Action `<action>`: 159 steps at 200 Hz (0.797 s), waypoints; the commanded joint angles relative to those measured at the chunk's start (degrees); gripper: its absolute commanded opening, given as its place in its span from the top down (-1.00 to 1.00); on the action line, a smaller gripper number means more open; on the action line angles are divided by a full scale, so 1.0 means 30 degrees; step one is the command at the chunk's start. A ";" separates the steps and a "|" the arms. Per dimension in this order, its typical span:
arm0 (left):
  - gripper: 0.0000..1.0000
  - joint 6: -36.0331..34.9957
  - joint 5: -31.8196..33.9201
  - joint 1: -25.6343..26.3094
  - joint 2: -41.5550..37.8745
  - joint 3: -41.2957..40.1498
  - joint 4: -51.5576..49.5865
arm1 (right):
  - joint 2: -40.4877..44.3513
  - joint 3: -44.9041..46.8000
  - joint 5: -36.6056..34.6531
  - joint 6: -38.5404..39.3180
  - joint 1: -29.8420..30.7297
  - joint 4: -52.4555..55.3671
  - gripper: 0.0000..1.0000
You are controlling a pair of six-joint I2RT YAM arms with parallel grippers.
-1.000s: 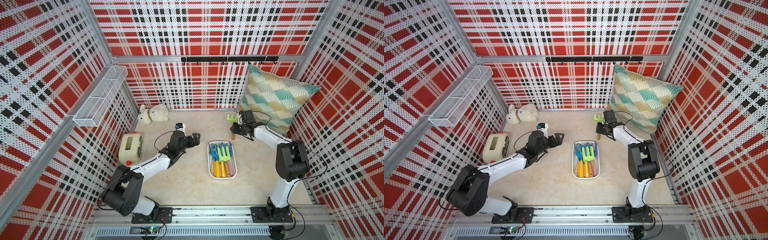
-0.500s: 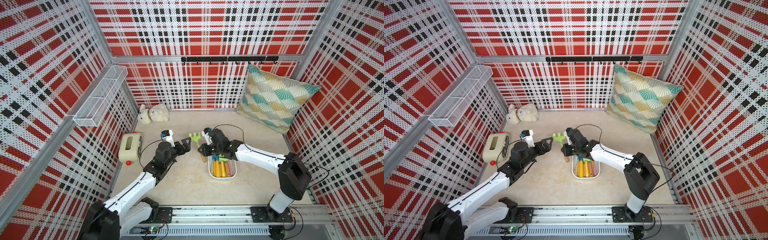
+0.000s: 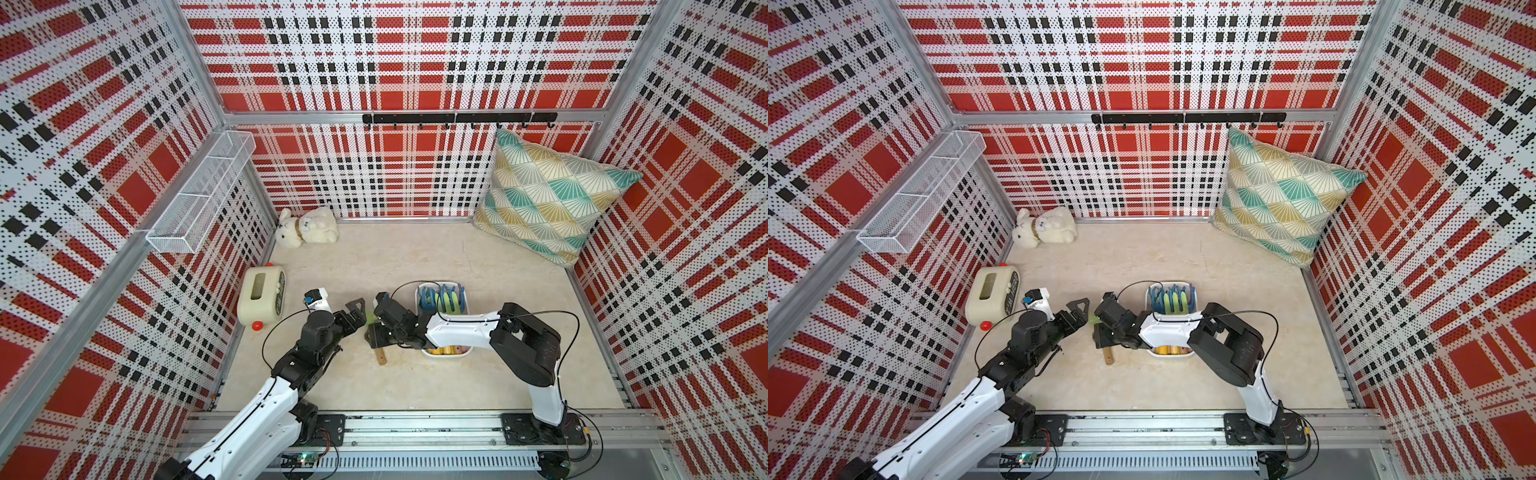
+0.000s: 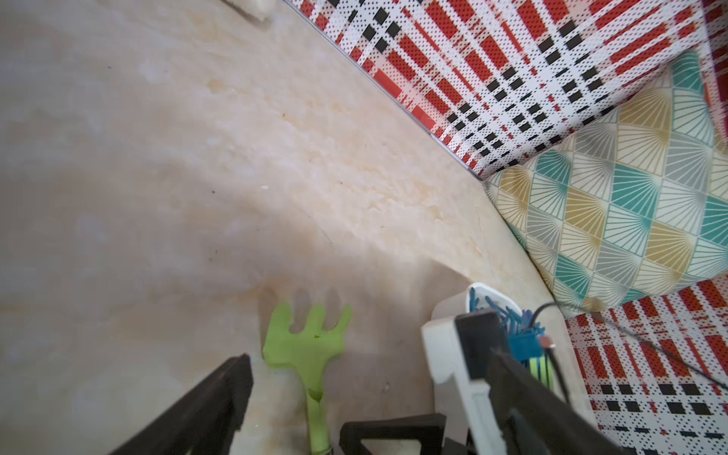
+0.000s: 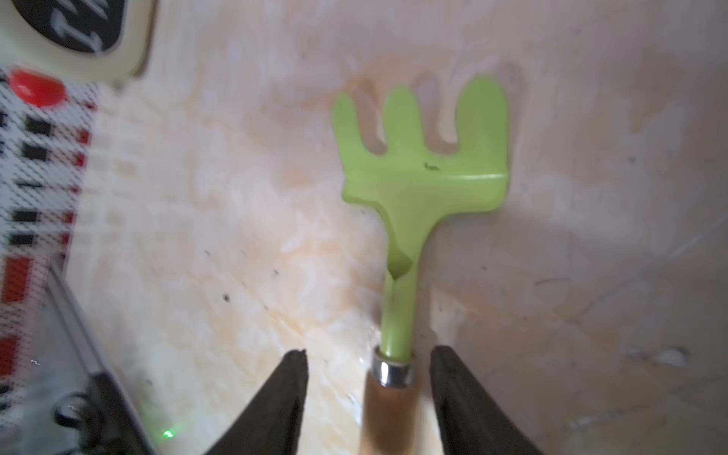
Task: Put the rake into the storage box
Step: Place the rake at the center of the board, then pick up the rake at the center of the board.
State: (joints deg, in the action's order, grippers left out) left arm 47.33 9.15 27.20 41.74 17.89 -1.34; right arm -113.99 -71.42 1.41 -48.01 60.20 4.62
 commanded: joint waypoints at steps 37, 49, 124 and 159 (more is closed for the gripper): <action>-0.98 0.2956 0.6106 0.5790 0.1707 0.0687 -0.1998 | 0.5987 0.3079 -0.3677 0.0298 -0.0164 0.0925 -0.71; -0.98 0.3815 0.7598 0.7280 0.2594 0.1154 -0.2771 | 0.7621 0.4090 -0.4275 0.0357 -0.0286 0.1187 -0.82; -0.81 0.6693 0.9150 1.0706 0.8865 0.2468 -0.3507 | 1.5464 0.8650 -0.7507 0.0721 -0.1673 0.2873 -1.00; -0.60 0.6395 0.7522 1.0504 1.0848 0.2479 -0.2233 | 1.7565 0.9804 -0.7849 0.0726 -0.2164 0.3223 -1.00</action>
State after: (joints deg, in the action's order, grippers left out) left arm 66.26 34.46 58.96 71.61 23.86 -10.72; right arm -64.88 -43.53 -19.84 -46.35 54.39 12.29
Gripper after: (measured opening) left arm 0.836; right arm 0.999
